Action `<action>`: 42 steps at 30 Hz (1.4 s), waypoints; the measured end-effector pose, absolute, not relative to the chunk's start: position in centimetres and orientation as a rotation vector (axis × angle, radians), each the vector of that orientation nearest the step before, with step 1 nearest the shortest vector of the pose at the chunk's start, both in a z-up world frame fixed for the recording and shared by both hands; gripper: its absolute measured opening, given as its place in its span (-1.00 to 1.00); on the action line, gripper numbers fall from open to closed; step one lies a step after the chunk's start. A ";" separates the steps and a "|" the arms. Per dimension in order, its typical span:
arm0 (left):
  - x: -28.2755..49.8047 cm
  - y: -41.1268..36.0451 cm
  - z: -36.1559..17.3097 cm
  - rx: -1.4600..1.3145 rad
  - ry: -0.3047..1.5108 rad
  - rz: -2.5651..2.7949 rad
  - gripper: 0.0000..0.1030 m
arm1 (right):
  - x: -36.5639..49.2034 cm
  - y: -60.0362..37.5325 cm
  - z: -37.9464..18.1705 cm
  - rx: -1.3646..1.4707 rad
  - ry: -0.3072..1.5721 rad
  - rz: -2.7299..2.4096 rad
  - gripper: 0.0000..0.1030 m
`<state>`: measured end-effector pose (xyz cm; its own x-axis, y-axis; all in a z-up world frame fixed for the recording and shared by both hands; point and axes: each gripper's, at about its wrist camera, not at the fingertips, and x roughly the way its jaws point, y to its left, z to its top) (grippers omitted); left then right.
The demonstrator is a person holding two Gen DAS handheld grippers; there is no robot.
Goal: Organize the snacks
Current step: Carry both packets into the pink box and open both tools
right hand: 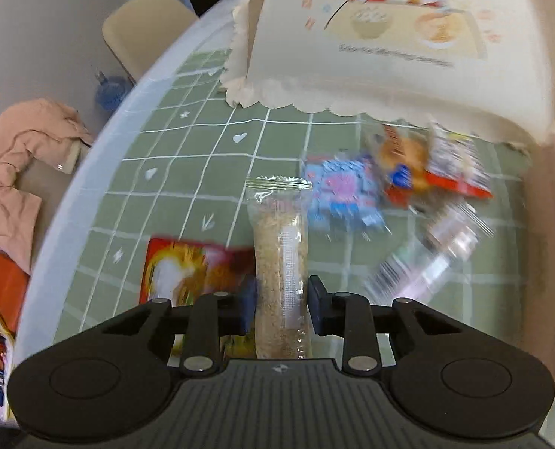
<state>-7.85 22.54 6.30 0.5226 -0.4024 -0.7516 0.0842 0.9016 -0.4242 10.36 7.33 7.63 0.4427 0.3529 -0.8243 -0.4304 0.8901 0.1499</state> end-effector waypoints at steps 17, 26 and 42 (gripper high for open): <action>-1.3 11.7 16.3 -0.279 0.812 -0.649 -0.18 | -2.6 -13.6 13.3 -0.019 0.847 0.098 -0.45; 15.3 2.8 18.9 -0.251 0.718 -0.428 -0.17 | -2.2 -18.9 13.5 0.102 0.690 0.104 -0.44; 12.9 3.1 11.0 -0.320 0.777 -0.207 -0.14 | 1.1 -21.0 12.9 0.102 0.679 0.217 -0.44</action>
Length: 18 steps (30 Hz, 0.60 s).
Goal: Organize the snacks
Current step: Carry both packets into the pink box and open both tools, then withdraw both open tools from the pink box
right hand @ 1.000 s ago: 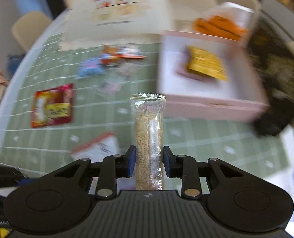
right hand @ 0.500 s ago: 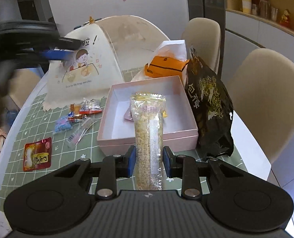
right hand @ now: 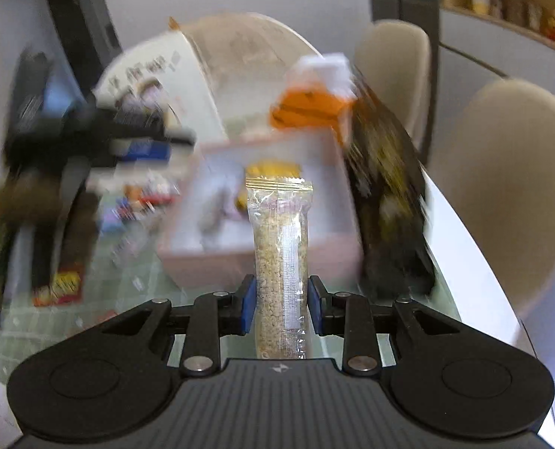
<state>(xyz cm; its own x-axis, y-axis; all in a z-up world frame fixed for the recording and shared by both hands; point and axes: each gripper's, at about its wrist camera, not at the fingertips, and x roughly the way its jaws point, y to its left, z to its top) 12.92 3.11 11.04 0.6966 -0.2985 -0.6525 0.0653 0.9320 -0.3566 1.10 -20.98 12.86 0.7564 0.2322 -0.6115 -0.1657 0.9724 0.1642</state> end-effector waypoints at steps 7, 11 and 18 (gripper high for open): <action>5.0 6.5 9.3 -0.244 0.902 -0.082 -0.14 | 13.1 -16.4 14.1 0.216 0.752 0.331 -0.44; 2.6 8.4 9.7 -0.229 0.933 -0.053 -0.14 | 19.2 -13.6 10.9 0.195 0.883 0.292 -0.41; 0.6 11.3 11.6 -0.282 0.884 -0.015 -0.14 | 20.0 -11.9 9.1 0.128 0.942 0.182 0.13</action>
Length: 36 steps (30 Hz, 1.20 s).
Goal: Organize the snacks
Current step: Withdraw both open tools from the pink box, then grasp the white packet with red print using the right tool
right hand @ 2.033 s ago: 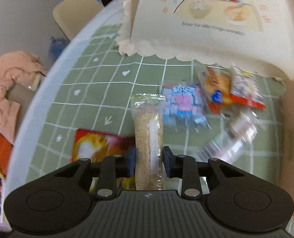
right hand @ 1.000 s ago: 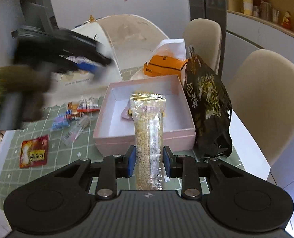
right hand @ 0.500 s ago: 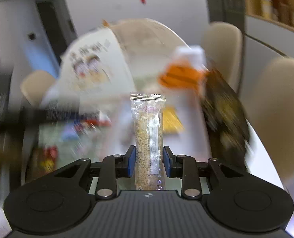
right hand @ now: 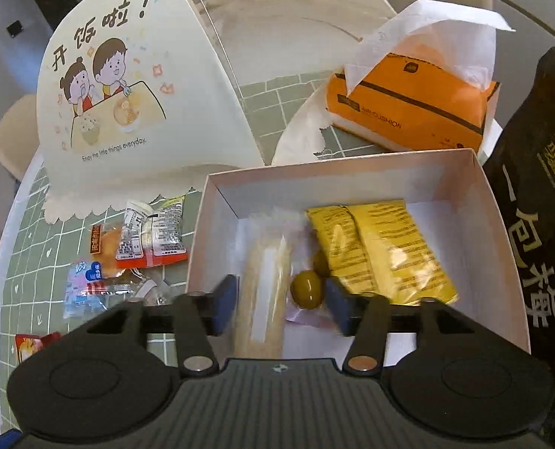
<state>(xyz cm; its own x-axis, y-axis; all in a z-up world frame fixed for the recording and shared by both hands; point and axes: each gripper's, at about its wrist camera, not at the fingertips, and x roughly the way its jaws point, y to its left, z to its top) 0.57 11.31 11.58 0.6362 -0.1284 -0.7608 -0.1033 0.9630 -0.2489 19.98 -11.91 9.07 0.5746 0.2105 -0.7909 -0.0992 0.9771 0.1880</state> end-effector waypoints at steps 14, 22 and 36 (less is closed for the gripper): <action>-2.1 18.0 7.6 -0.458 0.941 -0.006 -0.14 | 28.1 1.1 10.8 0.078 1.013 0.330 0.45; -3.0 21.3 5.3 -0.502 0.964 -0.027 -0.14 | 32.4 6.3 5.5 -0.094 1.090 0.205 0.36; 1.9 20.1 6.1 -0.448 0.937 -0.169 -0.14 | 17.5 3.7 7.1 0.014 1.188 0.558 -0.44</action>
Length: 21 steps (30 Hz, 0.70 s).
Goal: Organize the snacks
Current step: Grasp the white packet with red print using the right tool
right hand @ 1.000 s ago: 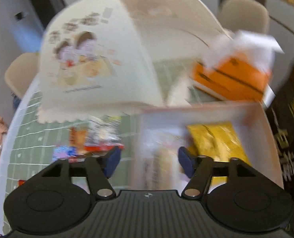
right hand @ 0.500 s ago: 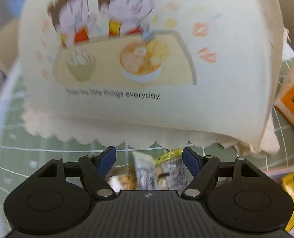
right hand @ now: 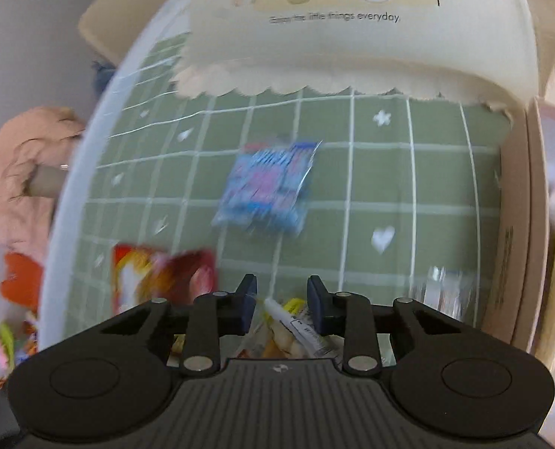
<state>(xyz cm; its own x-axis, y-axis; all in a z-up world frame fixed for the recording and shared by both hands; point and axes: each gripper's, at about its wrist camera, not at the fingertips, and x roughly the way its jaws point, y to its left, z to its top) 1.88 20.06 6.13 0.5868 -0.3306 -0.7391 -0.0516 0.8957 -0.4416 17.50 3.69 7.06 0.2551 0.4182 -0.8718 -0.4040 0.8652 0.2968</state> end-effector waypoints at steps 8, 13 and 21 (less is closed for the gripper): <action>5.3 19.0 7.2 -0.422 0.916 -0.141 -0.14 | 9.5 -2.7 9.0 0.040 1.089 0.554 -0.35; 8.0 15.3 7.5 -0.289 0.945 -0.229 -0.14 | 7.4 -6.8 8.5 -0.056 0.995 0.415 0.27; 6.9 14.1 6.9 -0.180 0.983 -0.155 -0.14 | 11.4 -6.2 4.2 0.082 1.005 0.400 0.36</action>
